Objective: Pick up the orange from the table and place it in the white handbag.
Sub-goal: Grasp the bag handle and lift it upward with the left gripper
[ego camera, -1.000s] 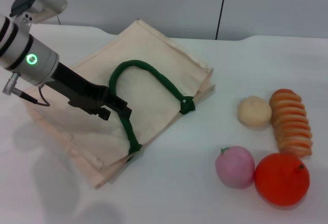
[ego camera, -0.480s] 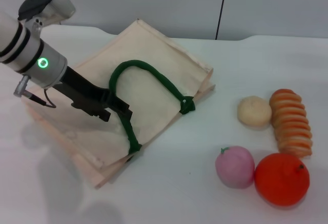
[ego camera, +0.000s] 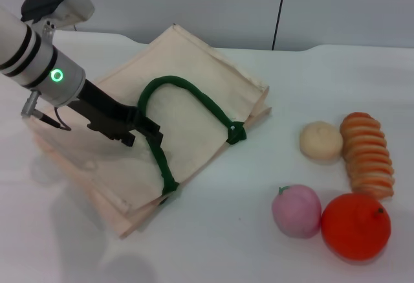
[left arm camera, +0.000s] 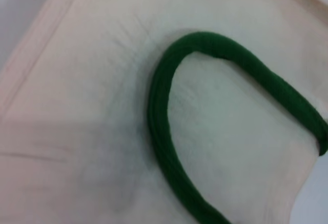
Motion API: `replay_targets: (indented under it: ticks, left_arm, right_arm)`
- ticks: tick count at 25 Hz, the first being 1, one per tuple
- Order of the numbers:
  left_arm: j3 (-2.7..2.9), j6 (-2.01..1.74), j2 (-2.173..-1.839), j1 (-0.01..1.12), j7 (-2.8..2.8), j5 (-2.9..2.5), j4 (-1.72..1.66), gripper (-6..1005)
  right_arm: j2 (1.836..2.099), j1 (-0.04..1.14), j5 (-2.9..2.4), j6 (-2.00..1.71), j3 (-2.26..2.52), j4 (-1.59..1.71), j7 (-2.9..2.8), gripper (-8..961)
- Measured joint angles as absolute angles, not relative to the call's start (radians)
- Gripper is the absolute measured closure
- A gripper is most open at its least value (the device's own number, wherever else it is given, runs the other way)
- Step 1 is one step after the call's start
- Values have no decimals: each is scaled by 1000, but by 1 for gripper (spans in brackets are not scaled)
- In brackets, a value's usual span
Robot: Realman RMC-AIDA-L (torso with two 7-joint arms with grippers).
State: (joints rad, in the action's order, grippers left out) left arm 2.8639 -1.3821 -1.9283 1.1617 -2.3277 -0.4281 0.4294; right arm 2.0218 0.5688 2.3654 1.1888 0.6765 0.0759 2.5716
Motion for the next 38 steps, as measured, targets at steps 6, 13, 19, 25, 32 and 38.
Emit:
replay_targets:
  ticks: [6, 13, 19, 25, 32, 38]
  left_arm:
    - [2864, -1358, -1928, 1169, -2330, -421, 419, 292]
    - [2864, -1320, -1918, 1169, -2341, -422, 386, 292]
    - [2864, -1272, -1913, 1168, -2345, -421, 346, 293]
    - [2863, -1244, -1913, 1167, -2349, -420, 341, 294]
    - [2862, -1212, -1913, 1163, -2357, -420, 337, 295]
    - [2862, -1186, -1915, 1163, -2358, -420, 330, 296]
  right_arm:
    - [2022, 571, 2365, 1189, 676, 76, 2570, 120]
    - [2022, 580, 2365, 1193, 676, 75, 2568, 120]
    - [2023, 582, 2365, 1194, 676, 74, 2568, 120]
    - [2023, 583, 2365, 1196, 676, 74, 2568, 120]
    - [2024, 583, 2365, 1198, 676, 74, 2567, 120]
    - [2025, 588, 2365, 1198, 676, 73, 2566, 120]
